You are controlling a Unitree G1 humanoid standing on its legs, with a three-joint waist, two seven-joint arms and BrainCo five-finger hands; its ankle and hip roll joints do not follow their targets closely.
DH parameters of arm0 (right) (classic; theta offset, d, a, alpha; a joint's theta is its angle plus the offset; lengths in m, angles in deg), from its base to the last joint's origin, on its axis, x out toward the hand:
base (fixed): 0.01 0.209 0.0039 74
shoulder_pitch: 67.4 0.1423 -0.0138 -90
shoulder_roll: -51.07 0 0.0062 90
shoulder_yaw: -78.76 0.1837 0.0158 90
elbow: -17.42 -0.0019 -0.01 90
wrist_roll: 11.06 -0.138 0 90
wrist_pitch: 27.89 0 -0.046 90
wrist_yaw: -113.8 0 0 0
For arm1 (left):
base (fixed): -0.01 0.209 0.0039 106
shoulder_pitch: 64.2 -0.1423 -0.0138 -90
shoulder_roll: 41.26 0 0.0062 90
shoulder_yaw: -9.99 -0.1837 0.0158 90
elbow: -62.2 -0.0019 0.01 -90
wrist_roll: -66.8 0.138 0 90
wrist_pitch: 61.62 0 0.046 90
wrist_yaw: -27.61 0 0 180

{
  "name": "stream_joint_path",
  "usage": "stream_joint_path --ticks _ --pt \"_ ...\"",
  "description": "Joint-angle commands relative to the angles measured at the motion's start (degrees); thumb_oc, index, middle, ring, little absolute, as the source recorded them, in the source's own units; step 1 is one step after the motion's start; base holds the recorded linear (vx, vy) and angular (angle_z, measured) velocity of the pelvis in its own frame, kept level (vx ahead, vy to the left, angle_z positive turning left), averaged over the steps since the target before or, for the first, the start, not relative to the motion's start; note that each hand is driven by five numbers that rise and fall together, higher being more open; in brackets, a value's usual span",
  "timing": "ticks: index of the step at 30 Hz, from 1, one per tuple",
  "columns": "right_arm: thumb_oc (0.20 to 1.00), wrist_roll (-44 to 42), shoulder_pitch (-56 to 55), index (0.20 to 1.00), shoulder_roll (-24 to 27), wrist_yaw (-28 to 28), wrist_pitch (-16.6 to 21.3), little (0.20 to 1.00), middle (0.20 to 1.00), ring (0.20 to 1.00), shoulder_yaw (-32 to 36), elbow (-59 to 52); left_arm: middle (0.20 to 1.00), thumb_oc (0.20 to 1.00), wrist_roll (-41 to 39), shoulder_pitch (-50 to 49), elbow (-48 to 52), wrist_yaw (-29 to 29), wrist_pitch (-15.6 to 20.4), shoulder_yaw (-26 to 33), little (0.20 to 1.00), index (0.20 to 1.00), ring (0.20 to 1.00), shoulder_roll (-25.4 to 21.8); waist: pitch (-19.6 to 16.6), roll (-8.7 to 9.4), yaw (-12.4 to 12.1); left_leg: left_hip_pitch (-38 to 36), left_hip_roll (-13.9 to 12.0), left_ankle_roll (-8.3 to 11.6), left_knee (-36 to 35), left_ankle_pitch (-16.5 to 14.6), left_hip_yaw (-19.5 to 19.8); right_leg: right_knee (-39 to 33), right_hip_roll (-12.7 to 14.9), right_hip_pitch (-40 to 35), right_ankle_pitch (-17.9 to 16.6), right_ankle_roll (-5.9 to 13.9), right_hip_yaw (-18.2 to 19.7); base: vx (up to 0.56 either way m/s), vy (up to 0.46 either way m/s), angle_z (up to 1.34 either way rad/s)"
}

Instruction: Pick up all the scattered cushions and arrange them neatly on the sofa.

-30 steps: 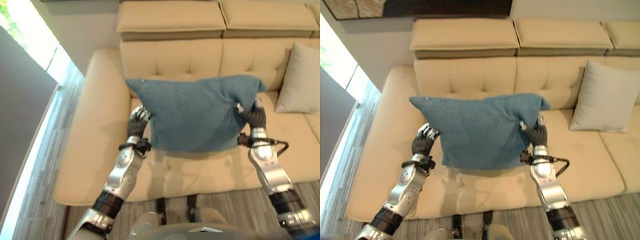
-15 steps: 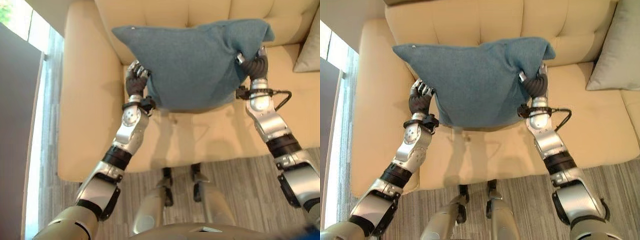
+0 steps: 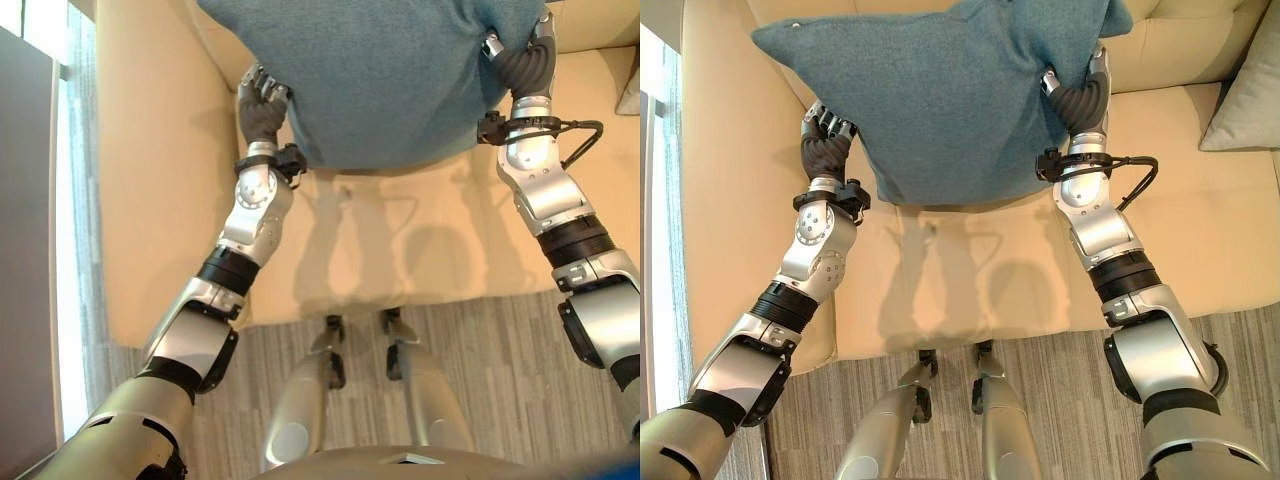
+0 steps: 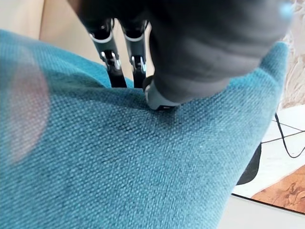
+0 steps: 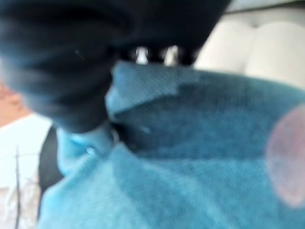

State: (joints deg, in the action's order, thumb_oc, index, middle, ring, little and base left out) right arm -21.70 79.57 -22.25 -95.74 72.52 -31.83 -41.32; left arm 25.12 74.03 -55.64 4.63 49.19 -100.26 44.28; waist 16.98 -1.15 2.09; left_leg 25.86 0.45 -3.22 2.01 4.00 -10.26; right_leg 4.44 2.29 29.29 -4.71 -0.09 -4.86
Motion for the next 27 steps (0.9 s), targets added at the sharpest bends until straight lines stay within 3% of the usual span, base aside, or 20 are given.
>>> stream_joint_path --ticks 1,13,14,15,17,18,19,20,21,22,27 --pt "0.2 0.02 7.83 0.2 -3.16 0.76 5.29 0.2 0.2 0.2 -2.71 -1.77 0.2 0.2 2.3 10.85 0.87 2.37 5.38 -6.07 0.2 0.2 0.2 2.32 -2.31 2.48 -0.84 5.09 0.14 3.87 7.55 -8.04 2.53 1.38 7.01 -0.59 2.98 7.14 -0.42 0.0 0.0 0.0" --pt "0.2 1.18 12.14 0.2 -3.52 0.3 3.02 0.2 0.2 0.2 -6.64 8.61 0.2 0.2 2.95 15.55 -4.95 2.51 4.21 -7.92 0.2 0.2 0.2 2.2 -0.2 0.97 -0.62 8.18 0.52 3.84 7.77 -7.24 2.8 2.51 7.23 3.39 2.59 7.16 -0.12 0.0 0.002 -0.01" --pt "0.2 2.18 12.74 0.2 -3.35 0.0 2.61 0.2 0.2 0.2 -7.19 9.24 0.2 0.2 3.44 16.07 -5.46 2.44 3.97 -8.37 0.2 0.2 0.2 1.95 -0.55 0.64 -0.73 7.54 0.43 4.12 7.45 -8.84 3.4 2.53 6.97 2.99 3.96 7.55 0.34 0.0 0.0 0.0" --pt "0.2 3.32 13.65 0.2 -3.07 -0.41 2.18 0.2 0.2 0.2 -7.55 9.84 0.2 0.2 4.03 16.79 -5.79 2.17 3.91 -8.59 0.2 0.2 0.2 1.63 -0.05 0.68 -0.52 8.45 0.55 3.76 7.38 -7.01 2.7 2.4 7.18 3.97 2.44 7.26 0.17 0.0 0.0 0.0" --pt "0.2 4.51 14.68 0.2 -2.85 -1.03 1.61 0.2 0.2 0.2 -8.01 10.67 0.2 0.2 4.42 17.62 -6.33 1.94 3.78 -8.87 0.2 0.2 0.2 1.65 0.01 0.54 -0.49 8.54 0.57 3.73 7.22 -6.94 2.59 2.31 7.13 4.1 2.38 7.33 0.25 -0.05 0.006 -0.02" --pt "0.2 5.6 15.53 0.2 -2.75 -1.6 1.16 0.2 0.2 0.2 -8.57 11.18 0.282 0.282 4.6 18.43 -6.88 1.55 3.83 -9.02 0.282 0.282 0.282 1.61 0.05 0.47 -0.49 8.66 0.58 3.71 6.99 -6.77 2.63 2.23 7.08 4.39 2.24 7.37 0.38 0.0 -0.002 -0.05" --pt "0.504 10.33 18.9 0.504 -2.19 -3.89 -1.5 0.504 0.504 0.504 -11.2 14.59 0.912 0.912 5.86 21.67 -9.53 -0.47 3.5 -9.8 0.912 0.912 0.912 1.86 -0.01 0.4 -0.44 9.08 0.42 3.76 5.81 -5.86 2.99 1.85 6.76 5.21 1.84 7.54 0.68 0.09 -0.004 -0.05" --pt "0.799 10.32 18.99 0.799 -2.22 -3.89 -1.5 0.799 0.799 0.799 -11.25 14.7 1.0 1.0 5.85 21.73 -9.59 -0.47 3.49 -9.79 1.0 1.0 1.0 1.87 -0.4 0.2 -0.58 8.35 0.34 4.06 5.57 -7.47 3.66 1.88 6.53 4.64 3.21 7.9 1.01 0.0 0.0 0.0" --pt "1.0 11.74 20.4 1.0 -2.4 -4.77 -2.52 1.0 1.0 1.0 -12.29 16.52 1.0 1.0 6.49 23.77 -11.3 -1.56 3.35 -10.36 1.0 1.0 1.0 2.36 0.0 0.29 -0.33 9.26 0.33 3.93 5.2 -5.19 3.17 1.74 6.69 5.48 1.71 7.56 0.58 0.1 -0.012 0.0" --pt "1.0 12.63 21.57 1.0 -2.57 -5.46 -3.21 1.0 1.0 1.0 -13.29 18.19 1.0 1.0 6.85 25.28 -12.9 -2.29 3.26 -10.75 1.0 1.0 1.0 2.64 -0.67 0.03 -0.51 8.5 0.21 4.34 4.15 -6.46 3.94 1.6 6.37 4.94 3.15 7.94 0.89 0.0 0.0 0.0" --pt "1.0 16.47 30.58 1.0 -3.64 -6.91 -7.92 1.0 1.0 1.0 -22.13 29.55 1.0 1.0 7.54 34.98 -21.46 -5.2 2.13 -12.07 1.0 1.0 1.0 3.28 -1.66 -0.76 -0.29 8.74 0.44 5.1 -0.05 -3.7 4.45 -0.24 5.96 6.32 2.13 7.94 0.3 0.02 -0.005 0.0"
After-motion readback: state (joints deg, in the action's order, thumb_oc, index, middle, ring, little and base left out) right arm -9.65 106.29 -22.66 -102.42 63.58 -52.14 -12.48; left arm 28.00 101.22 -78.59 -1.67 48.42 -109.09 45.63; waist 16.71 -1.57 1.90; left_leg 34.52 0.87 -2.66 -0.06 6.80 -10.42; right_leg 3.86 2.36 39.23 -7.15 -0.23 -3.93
